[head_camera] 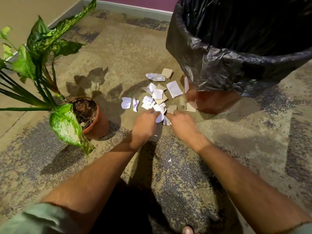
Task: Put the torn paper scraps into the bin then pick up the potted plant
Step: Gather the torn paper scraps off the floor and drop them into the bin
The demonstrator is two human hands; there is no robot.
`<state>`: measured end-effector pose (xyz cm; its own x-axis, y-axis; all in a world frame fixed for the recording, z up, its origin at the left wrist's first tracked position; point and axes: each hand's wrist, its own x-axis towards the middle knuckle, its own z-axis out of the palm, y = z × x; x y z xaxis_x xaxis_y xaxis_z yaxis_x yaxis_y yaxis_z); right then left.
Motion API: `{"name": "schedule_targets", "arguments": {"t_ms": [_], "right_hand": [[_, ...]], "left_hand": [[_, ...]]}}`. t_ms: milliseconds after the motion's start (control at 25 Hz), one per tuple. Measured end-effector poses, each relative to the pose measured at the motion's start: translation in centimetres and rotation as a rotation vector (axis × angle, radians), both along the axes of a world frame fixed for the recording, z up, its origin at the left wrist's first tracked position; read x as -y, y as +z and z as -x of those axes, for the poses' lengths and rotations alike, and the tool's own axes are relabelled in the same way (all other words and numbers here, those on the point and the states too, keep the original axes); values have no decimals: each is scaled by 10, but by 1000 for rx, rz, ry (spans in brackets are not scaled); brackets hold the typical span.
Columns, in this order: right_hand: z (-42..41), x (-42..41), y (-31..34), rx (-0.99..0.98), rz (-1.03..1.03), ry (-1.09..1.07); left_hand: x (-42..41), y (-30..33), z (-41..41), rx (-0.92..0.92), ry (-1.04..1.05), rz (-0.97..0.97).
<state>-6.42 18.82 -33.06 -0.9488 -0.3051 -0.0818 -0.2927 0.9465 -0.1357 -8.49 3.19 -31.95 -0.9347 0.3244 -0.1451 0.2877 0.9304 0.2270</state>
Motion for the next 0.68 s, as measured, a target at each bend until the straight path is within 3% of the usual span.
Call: {"name": "schedule_targets", "arguments": {"t_ms": [400,520,680], "right_hand": [[-56,-23,32,-144,288,34],[-63,-34,72,-312,422,55],[-67,-41,145,-601,588,35]], "left_hand": [[-8,24,-39,-71,155,-155],[-5,46,-49,-167,205,-235],[-5,80,-54,-354,126,-472]]}}
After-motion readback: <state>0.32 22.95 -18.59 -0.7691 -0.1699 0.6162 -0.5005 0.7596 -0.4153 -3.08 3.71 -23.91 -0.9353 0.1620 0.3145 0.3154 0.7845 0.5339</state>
